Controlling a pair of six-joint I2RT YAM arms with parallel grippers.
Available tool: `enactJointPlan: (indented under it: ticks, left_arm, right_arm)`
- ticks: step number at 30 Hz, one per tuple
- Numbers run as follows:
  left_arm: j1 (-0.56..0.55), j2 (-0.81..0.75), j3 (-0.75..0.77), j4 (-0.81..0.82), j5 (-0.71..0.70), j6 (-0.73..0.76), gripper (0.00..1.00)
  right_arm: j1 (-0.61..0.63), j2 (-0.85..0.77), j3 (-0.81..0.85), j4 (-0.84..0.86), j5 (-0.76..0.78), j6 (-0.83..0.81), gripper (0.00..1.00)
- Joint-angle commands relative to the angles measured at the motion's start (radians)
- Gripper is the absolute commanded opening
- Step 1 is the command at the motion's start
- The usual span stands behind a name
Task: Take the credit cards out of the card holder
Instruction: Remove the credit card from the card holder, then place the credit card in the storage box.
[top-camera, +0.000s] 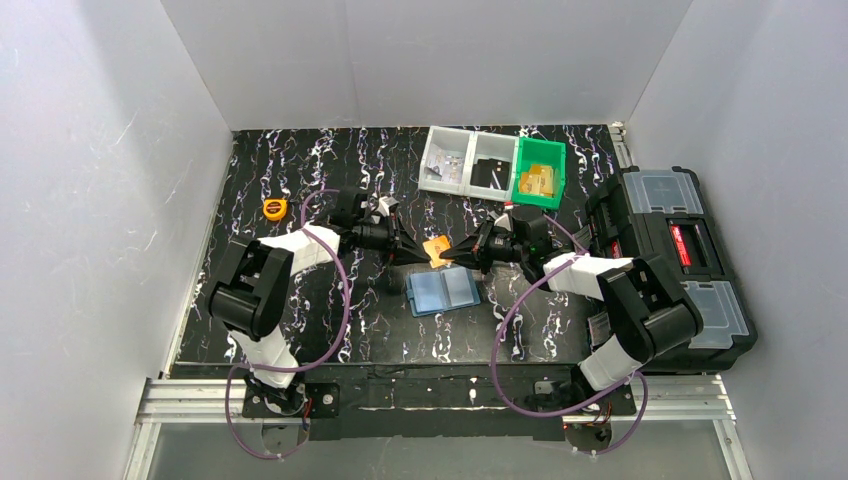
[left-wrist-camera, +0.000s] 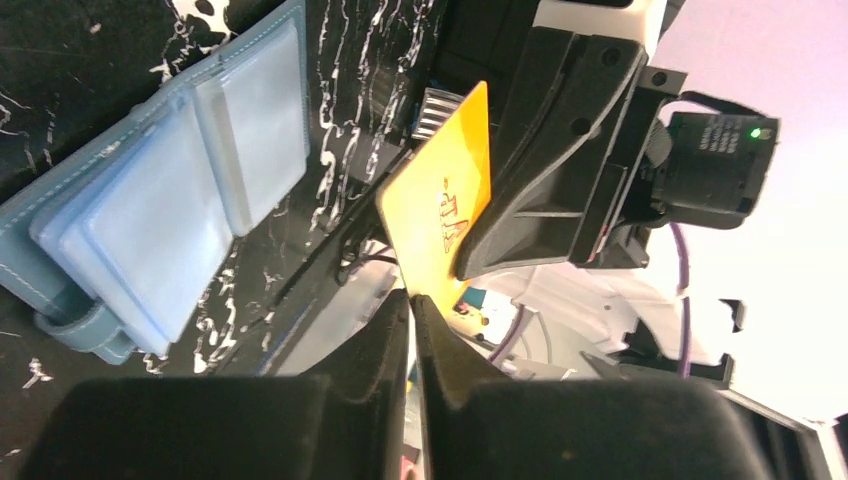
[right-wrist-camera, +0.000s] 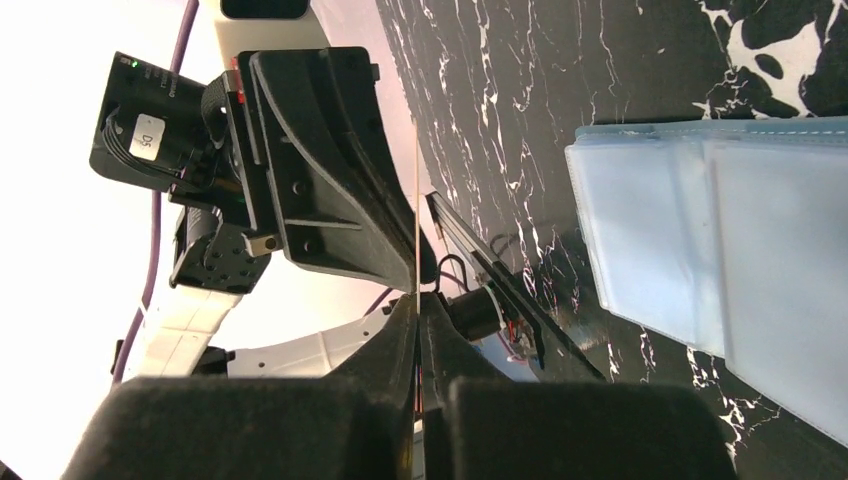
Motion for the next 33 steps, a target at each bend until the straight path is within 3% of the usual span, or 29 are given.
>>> enactJointPlan:
  ticks: [1, 6, 10, 14, 22, 28, 33]
  left_arm:
    - [0.004, -0.064, 0.010, -0.098, 0.029, 0.071, 0.14]
    - [0.004, -0.095, 0.059, -0.267, -0.041, 0.181, 0.53]
    - [0.004, -0.118, 0.098, -0.393, -0.119, 0.267, 0.97]
    - [0.004, -0.135, 0.138, -0.495, -0.179, 0.334, 0.98]
    - [0.004, -0.163, 0.175, -0.576, -0.205, 0.404, 0.98]
    - [0.004, -0.189, 0.214, -0.651, -0.225, 0.462, 0.98]
    - [0.004, -0.199, 0.223, -0.664, -0.210, 0.472, 0.98]
  right_arm:
    - [-0.003, 0.018, -0.004, 0.072, -0.022, 0.024, 0.01]
    - [-0.003, -0.004, 0.022, -0.049, -0.005, -0.057, 0.01]
    - [-0.008, -0.055, 0.080, -0.236, 0.050, -0.176, 0.01]
    - [-0.029, -0.099, 0.180, -0.506, 0.131, -0.313, 0.01]
    - [-0.161, -0.141, 0.351, -0.759, 0.266, -0.517, 0.01]
    - [-0.319, -0.085, 0.496, -0.845, 0.337, -0.649, 0.01]
    - [-0.419, 0.058, 0.665, -0.897, 0.337, -0.713, 0.01]
